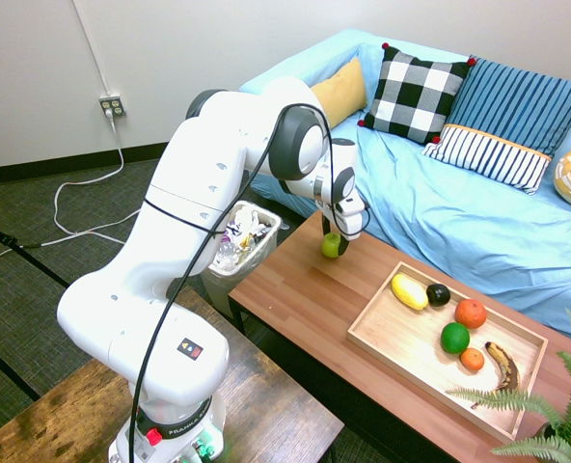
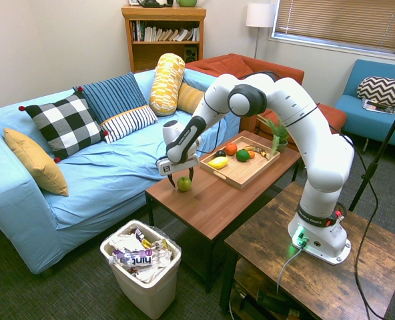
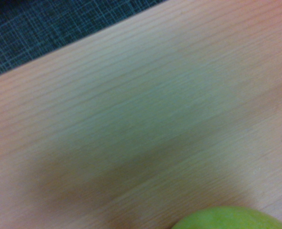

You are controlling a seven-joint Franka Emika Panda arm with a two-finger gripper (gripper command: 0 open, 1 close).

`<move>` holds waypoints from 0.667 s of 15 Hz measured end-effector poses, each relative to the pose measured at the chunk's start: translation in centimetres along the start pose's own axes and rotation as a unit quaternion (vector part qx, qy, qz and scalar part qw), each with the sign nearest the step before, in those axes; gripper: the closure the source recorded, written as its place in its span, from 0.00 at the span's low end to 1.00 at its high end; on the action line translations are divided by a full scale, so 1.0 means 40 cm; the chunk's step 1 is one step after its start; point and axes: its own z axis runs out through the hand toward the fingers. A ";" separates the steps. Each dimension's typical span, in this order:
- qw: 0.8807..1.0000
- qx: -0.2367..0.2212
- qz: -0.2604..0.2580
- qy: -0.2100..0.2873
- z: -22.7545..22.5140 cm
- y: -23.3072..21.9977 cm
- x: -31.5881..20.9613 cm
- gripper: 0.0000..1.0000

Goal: Put the apple in the tray

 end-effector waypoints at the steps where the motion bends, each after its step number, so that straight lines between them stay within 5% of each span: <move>1: 1.000 -0.001 0.001 -0.002 0.004 -0.002 0.000 1.00; 10: 1.000 0.002 -0.004 -0.012 -0.004 -0.009 -0.008 1.00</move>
